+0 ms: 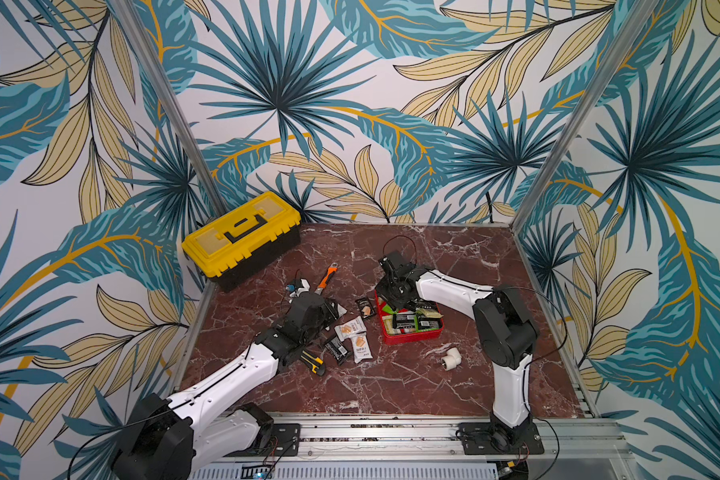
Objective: Take the cookies out of the storage box
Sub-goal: Pick up the cookie from the storage box.
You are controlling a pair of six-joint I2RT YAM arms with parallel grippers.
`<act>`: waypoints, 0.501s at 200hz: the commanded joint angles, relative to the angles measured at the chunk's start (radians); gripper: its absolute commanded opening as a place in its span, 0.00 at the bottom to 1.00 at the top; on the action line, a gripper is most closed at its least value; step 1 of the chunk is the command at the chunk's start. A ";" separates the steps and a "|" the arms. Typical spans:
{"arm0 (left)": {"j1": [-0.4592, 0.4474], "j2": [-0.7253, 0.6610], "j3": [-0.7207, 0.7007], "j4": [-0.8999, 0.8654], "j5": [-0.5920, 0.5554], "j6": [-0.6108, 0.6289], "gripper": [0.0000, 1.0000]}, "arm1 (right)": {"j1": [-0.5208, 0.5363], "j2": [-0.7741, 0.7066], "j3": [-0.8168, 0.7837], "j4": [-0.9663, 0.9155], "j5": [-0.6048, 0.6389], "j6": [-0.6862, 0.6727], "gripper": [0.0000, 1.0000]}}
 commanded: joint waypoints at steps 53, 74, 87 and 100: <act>0.003 -0.008 -0.014 0.007 -0.012 0.000 0.42 | -0.002 -0.033 -0.006 -0.018 0.011 -0.034 0.20; 0.003 -0.009 -0.013 0.007 -0.011 -0.002 0.42 | -0.001 -0.070 -0.031 -0.018 0.014 -0.048 0.18; 0.004 -0.009 -0.011 0.007 -0.010 -0.002 0.42 | -0.002 -0.099 -0.053 -0.018 0.018 -0.058 0.17; 0.003 -0.010 -0.008 0.003 -0.012 0.000 0.42 | -0.001 -0.132 -0.078 -0.018 0.019 -0.069 0.16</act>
